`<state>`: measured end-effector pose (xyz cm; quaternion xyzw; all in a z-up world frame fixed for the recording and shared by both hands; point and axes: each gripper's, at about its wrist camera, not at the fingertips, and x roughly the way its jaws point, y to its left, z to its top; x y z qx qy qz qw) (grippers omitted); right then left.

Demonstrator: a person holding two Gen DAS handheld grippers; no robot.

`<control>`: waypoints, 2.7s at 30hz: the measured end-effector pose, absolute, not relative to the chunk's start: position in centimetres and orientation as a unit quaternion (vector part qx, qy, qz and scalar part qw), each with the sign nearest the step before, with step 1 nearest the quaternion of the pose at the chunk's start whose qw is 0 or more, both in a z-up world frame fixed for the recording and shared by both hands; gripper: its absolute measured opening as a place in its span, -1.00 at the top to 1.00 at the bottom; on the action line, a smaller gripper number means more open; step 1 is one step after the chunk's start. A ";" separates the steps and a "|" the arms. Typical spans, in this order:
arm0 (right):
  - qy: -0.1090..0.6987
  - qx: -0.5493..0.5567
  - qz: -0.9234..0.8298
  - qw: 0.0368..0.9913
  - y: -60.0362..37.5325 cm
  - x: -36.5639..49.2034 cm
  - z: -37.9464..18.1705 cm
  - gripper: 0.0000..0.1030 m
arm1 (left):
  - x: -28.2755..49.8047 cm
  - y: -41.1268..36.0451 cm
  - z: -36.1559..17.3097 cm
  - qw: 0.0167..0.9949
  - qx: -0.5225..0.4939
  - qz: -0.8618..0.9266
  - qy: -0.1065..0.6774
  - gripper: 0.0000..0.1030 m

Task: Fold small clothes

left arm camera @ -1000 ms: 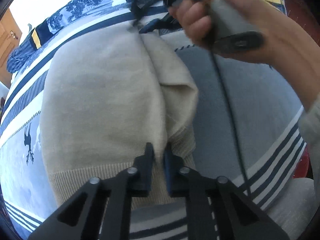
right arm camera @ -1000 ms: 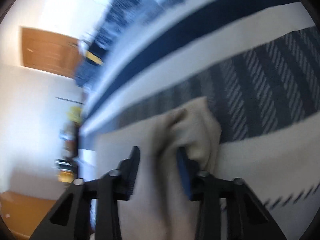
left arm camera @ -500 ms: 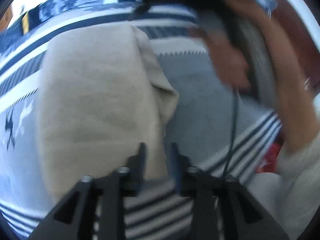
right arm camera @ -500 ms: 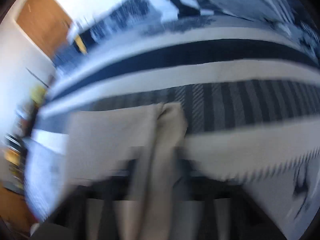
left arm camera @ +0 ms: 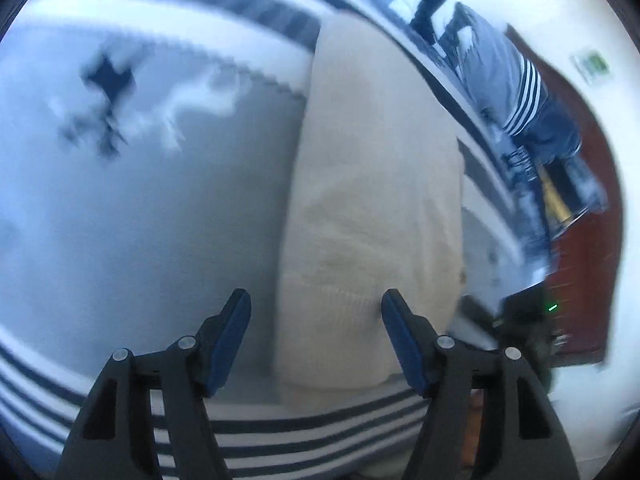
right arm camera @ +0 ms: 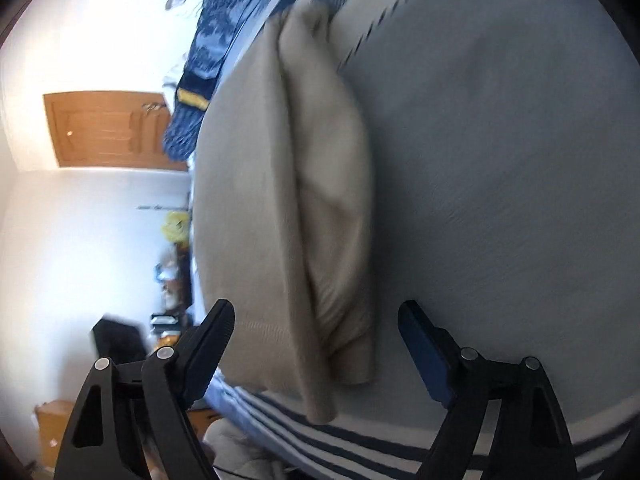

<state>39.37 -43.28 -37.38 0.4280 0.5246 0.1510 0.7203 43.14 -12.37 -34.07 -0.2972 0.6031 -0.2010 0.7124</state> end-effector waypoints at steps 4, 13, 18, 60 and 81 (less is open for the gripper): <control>0.523 0.407 0.158 0.732 -42.0 40.2 -37.8 -0.60 | 43.7 -14.3 -36.0 0.699 -0.289 -0.196 0.624 0.19; 0.530 0.353 0.113 0.763 -38.5 35.3 -34.6 0.64 | 39.2 -10.0 -32.8 0.696 -0.325 -0.219 0.601 0.67; 0.541 0.353 0.120 0.753 -33.7 27.5 -34.3 0.65 | 30.2 -5.3 -32.3 0.693 -0.348 -0.222 0.591 0.67; 0.553 0.258 0.146 0.779 -32.3 42.0 -32.4 0.52 | 40.7 -2.3 -32.1 0.733 -0.321 -0.213 0.560 0.59; 0.564 0.202 0.120 0.791 -25.5 49.1 -31.0 0.13 | 43.9 8.9 -31.5 0.765 -0.304 -0.126 0.554 -0.01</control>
